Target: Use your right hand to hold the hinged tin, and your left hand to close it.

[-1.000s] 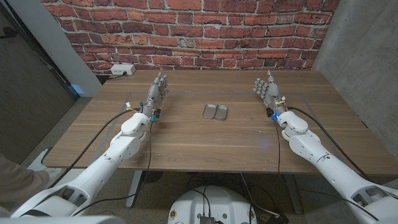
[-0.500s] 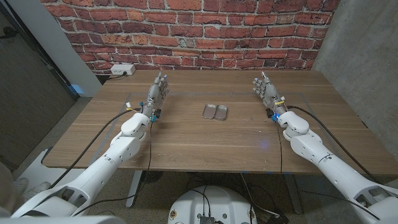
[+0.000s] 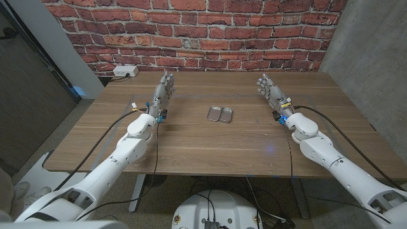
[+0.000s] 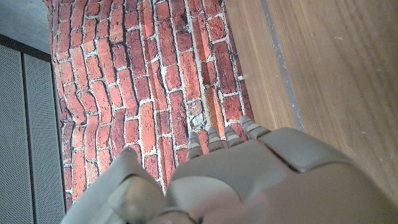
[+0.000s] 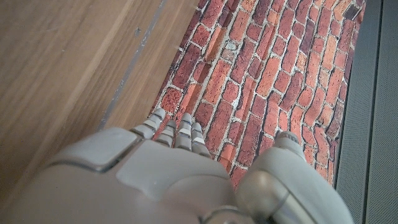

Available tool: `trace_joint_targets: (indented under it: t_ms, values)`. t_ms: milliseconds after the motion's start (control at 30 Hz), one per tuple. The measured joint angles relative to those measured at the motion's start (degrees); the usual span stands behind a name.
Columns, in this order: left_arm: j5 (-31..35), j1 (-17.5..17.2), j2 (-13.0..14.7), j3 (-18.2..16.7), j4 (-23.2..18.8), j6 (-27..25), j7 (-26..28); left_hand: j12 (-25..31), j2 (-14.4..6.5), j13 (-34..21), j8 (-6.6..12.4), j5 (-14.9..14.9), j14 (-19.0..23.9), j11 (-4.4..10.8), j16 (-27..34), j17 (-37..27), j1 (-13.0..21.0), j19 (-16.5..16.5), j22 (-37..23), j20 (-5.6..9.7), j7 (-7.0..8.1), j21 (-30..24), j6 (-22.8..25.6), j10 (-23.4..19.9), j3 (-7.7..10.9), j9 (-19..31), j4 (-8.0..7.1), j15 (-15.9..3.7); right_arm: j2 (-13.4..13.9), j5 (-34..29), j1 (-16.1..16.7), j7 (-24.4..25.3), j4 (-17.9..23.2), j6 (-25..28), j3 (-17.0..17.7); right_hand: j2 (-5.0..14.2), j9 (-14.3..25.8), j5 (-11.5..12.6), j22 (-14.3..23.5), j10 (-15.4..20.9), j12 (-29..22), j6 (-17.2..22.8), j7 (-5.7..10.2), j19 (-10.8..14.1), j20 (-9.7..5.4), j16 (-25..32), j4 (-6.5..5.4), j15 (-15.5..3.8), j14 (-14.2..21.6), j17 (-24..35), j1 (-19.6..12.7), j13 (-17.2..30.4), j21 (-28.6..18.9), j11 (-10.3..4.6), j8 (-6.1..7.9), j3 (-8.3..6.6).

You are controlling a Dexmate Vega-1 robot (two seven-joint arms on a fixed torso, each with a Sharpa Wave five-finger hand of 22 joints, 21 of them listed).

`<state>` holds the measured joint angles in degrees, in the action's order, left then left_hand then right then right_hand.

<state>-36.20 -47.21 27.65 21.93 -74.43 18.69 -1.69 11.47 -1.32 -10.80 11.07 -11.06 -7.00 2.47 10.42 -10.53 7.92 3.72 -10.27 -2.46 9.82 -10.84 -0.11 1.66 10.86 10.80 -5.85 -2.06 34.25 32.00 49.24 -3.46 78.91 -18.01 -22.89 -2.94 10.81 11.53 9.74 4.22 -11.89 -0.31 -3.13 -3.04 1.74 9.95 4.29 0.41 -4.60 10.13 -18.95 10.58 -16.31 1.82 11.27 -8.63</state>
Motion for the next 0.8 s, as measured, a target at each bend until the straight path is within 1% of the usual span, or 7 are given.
trace_joint_targets:
  t_ms: [200,467,533,567,633,700,800]
  values:
    - [0.74,0.05,-0.14,0.12,-0.19,0.00,1.16,0.00,0.00,0.00,0.00,0.00,0.00,0.00,0.00,0.01,0.00,0.00,0.00,0.00,0.00,0.00,0.00,0.00,0.00,0.00,0.00,0.01,1.68,-1.02,0.59,0.00,1.68,0.00,-0.19,0.12,-0.01,0.00,0.00,-0.23,0.00,-0.85,-0.23,-0.30,0.30,0.00,0.59,0.56,-0.56,0.00,-0.79,0.00,0.43,0.23,-0.01,-0.24]
    - [1.27,-0.16,-0.01,0.58,-1.74,-0.39,1.19,0.26,0.00,0.01,0.00,0.00,-0.20,-0.01,0.00,0.01,0.00,0.00,0.01,0.00,-0.01,0.00,0.00,0.00,0.00,-0.14,0.00,0.22,3.55,-5.45,0.85,1.40,2.70,0.05,-0.47,-0.07,-0.01,0.00,0.00,-0.94,0.00,-2.61,-0.37,-0.65,0.65,0.00,1.50,1.02,-1.03,0.00,-2.49,0.23,1.09,0.94,-0.28,-0.55]
    - [1.31,-0.16,-0.01,0.58,-1.74,-0.68,1.07,0.26,0.00,0.01,0.00,0.00,-0.20,-0.01,0.00,0.01,0.00,0.00,0.01,0.00,-0.01,0.00,0.00,0.00,0.00,-0.15,0.00,0.22,3.73,-5.45,0.76,1.40,2.70,0.05,-0.53,-0.27,-0.01,0.00,0.00,-1.48,0.00,-3.21,-0.13,-0.94,0.94,0.00,1.71,1.14,-1.14,0.01,-2.69,0.23,1.37,1.47,-0.61,-0.69]
    - [1.37,0.05,0.21,0.79,-1.90,-0.94,0.98,0.26,0.00,0.01,0.00,0.00,-0.20,-0.01,0.00,0.01,0.00,0.00,0.01,0.00,-0.01,0.00,0.00,0.00,0.00,-0.15,0.00,0.22,3.88,-6.64,0.70,1.57,2.72,-0.21,-0.60,-0.25,-0.01,0.00,0.00,-1.88,0.23,-3.77,-0.12,-1.14,1.21,0.00,1.99,1.36,-1.36,0.05,-3.15,0.23,1.54,1.87,-0.61,-0.54]
    - [1.50,0.16,0.42,0.89,-2.11,-1.57,0.92,0.26,0.00,0.01,0.00,0.00,-0.20,-0.01,0.00,0.01,0.00,0.00,0.01,0.00,-0.01,0.00,0.00,0.00,0.00,-0.15,0.00,0.22,4.31,-7.13,0.61,1.72,2.95,-0.24,-0.87,-0.39,-0.01,-0.28,0.00,-3.38,0.70,-4.95,0.29,-0.38,3.13,0.15,2.19,1.76,-1.77,0.15,-3.46,0.23,1.83,2.66,-0.61,-0.61]
    - [1.52,0.20,1.00,0.99,-2.92,-2.10,0.88,0.26,0.00,0.01,0.00,0.00,-0.40,-0.01,0.00,0.01,0.00,0.00,0.01,0.00,-0.01,0.00,0.00,0.00,0.00,-0.15,0.00,0.03,4.56,-8.11,0.51,1.77,3.24,-0.09,-1.01,-0.41,-0.01,-0.44,0.00,-4.77,0.89,-6.20,0.77,-0.05,4.25,0.23,2.46,2.40,-2.14,0.15,-3.88,0.23,1.93,2.89,-0.90,-0.54]
    - [1.52,0.17,1.78,1.01,-4.01,-3.63,0.91,0.26,0.00,0.01,0.00,0.00,-0.40,-0.01,0.00,0.01,0.00,0.00,0.01,0.00,-0.01,0.00,0.00,0.00,0.00,-0.15,0.00,0.02,5.50,-9.95,0.15,1.88,4.42,0.86,-1.58,-0.42,0.27,-0.44,0.27,-4.40,0.59,-6.89,0.89,-0.07,4.63,0.44,2.61,2.57,-2.15,0.15,-3.88,0.23,2.38,2.72,-0.90,-0.39]
